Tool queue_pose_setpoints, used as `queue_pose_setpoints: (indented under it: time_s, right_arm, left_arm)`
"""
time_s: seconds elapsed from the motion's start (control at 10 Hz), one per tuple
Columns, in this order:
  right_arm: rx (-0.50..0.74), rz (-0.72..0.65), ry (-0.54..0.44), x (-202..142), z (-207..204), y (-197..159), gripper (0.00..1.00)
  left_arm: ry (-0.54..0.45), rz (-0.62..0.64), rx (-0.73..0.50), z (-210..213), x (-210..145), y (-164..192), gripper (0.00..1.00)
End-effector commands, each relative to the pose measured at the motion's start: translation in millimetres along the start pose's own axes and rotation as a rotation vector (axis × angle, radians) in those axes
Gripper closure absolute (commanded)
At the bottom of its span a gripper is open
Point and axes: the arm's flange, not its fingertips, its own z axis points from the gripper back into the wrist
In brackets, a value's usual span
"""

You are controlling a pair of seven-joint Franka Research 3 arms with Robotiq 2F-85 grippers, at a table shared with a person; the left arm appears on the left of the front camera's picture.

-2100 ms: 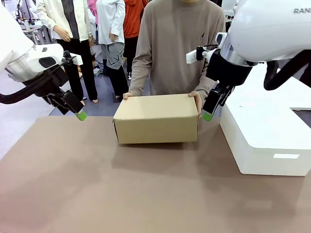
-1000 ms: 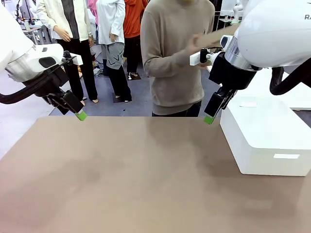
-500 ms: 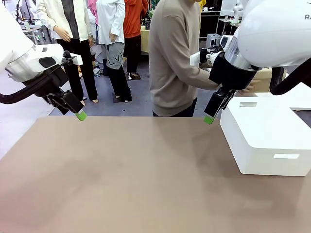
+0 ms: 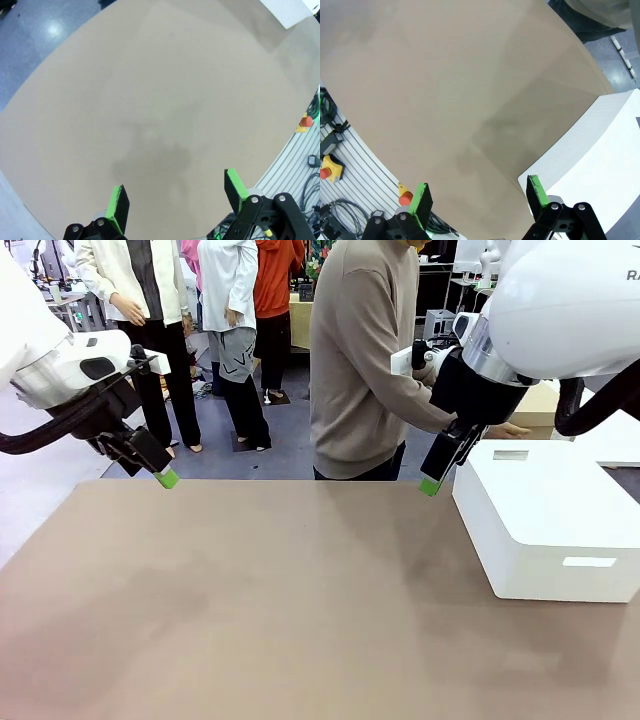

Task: Pack the shoes into the box.
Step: Press down on the lid of the Shoes Box.

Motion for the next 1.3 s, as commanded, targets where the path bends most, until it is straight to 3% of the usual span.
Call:
queue_pose_setpoints:
  time_s: [0.0, 1.2]
  right_arm:
    - [-0.009, 0.005, 0.011, 3.6, 2.8, -1.0, 0.0]
    - [-0.009, 0.005, 0.011, 3.6, 2.8, -1.0, 0.0]
  left_arm:
    - [-0.003, 0.007, 0.019, 0.8, -1.4, 0.5, 0.0]
    - [-0.003, 0.007, 0.019, 0.8, -1.4, 0.5, 0.0]
